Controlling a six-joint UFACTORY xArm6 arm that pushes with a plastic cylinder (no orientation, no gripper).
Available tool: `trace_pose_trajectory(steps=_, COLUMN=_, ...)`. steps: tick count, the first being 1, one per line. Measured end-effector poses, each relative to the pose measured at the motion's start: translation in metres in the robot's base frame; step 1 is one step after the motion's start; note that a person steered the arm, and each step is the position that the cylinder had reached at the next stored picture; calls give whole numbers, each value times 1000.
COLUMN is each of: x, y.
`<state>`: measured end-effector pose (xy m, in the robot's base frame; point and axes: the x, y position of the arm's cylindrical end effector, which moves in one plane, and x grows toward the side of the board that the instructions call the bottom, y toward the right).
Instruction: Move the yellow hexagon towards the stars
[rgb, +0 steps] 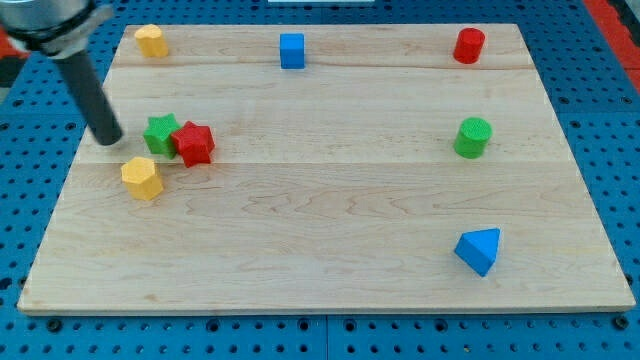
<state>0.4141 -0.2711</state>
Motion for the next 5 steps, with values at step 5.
trace_pose_trajectory(steps=5, x=68, y=76)
